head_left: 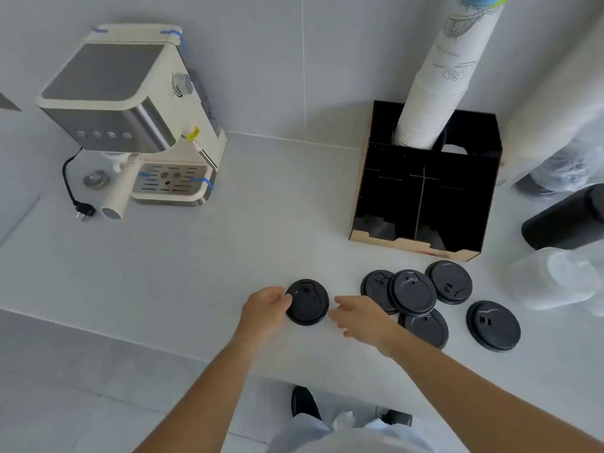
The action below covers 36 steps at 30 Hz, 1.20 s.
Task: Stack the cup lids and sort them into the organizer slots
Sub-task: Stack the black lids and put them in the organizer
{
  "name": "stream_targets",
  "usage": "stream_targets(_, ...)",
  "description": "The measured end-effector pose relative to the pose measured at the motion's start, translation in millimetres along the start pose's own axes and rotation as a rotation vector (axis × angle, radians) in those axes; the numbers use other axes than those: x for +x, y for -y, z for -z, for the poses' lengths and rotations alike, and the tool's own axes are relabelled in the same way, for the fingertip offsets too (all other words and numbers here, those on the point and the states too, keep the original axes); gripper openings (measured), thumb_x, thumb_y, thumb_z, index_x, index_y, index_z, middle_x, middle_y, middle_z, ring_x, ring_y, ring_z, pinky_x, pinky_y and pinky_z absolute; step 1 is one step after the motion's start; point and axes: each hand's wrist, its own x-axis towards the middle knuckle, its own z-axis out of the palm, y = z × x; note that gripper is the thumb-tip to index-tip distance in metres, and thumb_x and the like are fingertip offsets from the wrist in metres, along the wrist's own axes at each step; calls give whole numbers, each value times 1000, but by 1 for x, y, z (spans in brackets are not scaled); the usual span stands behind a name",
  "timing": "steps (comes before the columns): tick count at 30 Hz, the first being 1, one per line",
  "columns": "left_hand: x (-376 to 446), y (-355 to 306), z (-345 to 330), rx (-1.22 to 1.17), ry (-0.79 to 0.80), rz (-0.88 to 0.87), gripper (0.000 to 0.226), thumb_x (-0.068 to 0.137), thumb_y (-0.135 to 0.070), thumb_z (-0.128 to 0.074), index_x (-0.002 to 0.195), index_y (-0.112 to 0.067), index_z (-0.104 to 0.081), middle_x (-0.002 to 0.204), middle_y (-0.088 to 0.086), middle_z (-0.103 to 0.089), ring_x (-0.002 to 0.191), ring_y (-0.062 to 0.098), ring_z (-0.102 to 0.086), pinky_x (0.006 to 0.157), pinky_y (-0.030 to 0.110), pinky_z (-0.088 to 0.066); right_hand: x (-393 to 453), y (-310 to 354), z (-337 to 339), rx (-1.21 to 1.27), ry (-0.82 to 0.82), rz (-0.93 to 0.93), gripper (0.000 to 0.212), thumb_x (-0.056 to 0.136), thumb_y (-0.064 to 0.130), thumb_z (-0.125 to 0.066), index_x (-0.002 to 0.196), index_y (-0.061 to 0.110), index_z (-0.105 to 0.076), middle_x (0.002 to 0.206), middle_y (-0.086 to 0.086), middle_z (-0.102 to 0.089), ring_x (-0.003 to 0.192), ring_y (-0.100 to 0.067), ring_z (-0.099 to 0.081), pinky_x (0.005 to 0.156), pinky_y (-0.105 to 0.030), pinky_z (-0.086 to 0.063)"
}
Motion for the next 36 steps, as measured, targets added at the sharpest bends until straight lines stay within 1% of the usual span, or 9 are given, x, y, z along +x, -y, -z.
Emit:
stream_targets(4, -5, -9, -6, -25, 4, 47, 29, 78, -25, -58, 57, -26, -38, 65, -5, -40, 66, 18, -37, 68, 31, -31, 1, 5, -8, 91, 25, 10, 35, 91, 15, -55, 121, 1, -65, 94, -3, -57, 83, -21, -54, 73, -27, -49)
stream_targets(9, -11, -7, -11, -145, -21, 44, 38, 76, -20, -60, 51, -21, -31, 57, -3, -29, 66, 21, -28, 67, 34, -23, 0, -1, -9, 162, 26, -9, 30, 87, 10, -55, 112, 0, -69, 90, -4, -54, 82, -16, -49, 74, -26, -51)
stream_targets(12, -18, -4, -15, -162, -56, 52, 31, 77, -16, -66, 50, -22, -53, 55, -9, -47, 62, 19, -42, 65, 33, -36, -4, -4, -5, 202, 25, -13, 29, 87, 12, -58, 110, -4, -67, 88, -4, -53, 82, -15, -51, 76, -28, -52)
stream_targets(14, -22, -1, -18, -204, -64, 40, 15, 78, -12, -69, 71, -26, -73, 76, -10, -69, 75, 15, -63, 76, 32, -52, -7, -7, 0, 210, 24, -3, 27, 87, 14, -58, 108, -1, -69, 89, -4, -55, 83, -15, -52, 83, -31, -55)
stream_targets(17, -30, -3, -26, -196, -72, 6, 25, 80, -8, -70, 101, -20, -75, 101, -5, -73, 95, 10, -68, 89, 30, -54, -17, -12, 10, 223, 38, 28, 26, 87, 16, -58, 107, 8, -72, 93, -6, -57, 89, -17, -54, 95, -39, -54)
stream_targets(23, -54, -24, -40, -209, -49, -73, 29, 82, -5, -69, 89, -33, -69, 96, -12, -71, 86, -2, -67, 72, 14, -47, -54, -27, 34, 194, -14, 76, 43, 90, 28, -60, 134, 32, -61, 132, 15, -62, 105, -13, -67, 97, -37, -54)
stream_targets(27, -67, -34, -57, -212, 9, -120, 26, 82, -4, -72, 92, -29, -69, 97, -13, -71, 74, -13, -66, 59, 5, -47, -78, -39, 53, 256, -65, 73, 37, 94, 25, -61, 130, 34, -61, 95, 13, -69, 98, -16, -69, 70, -22, -54)
stream_targets(30, -72, -42, -73, -189, 44, -153, 24, 81, -4, -74, 92, -24, -71, 96, -10, -73, 74, -10, -68, 60, 5, -49, -86, -50, 66, 275, -140, 149, 24, 91, 19, -62, 97, 39, -73, 76, -1, -58, 81, -19, -58, 86, -49, -55)
stream_targets(36, -72, -56, -106, -136, 84, -174, 19, 80, -12, -75, 92, -26, -71, 93, -11, -73, 75, -7, -68, 57, 7, -49, -104, -66, 95, 332, -184, 230, 26, 89, 17, -59, 99, 35, -73, 99, -26, -65, 77, -24, -51, 71, -38, -41)
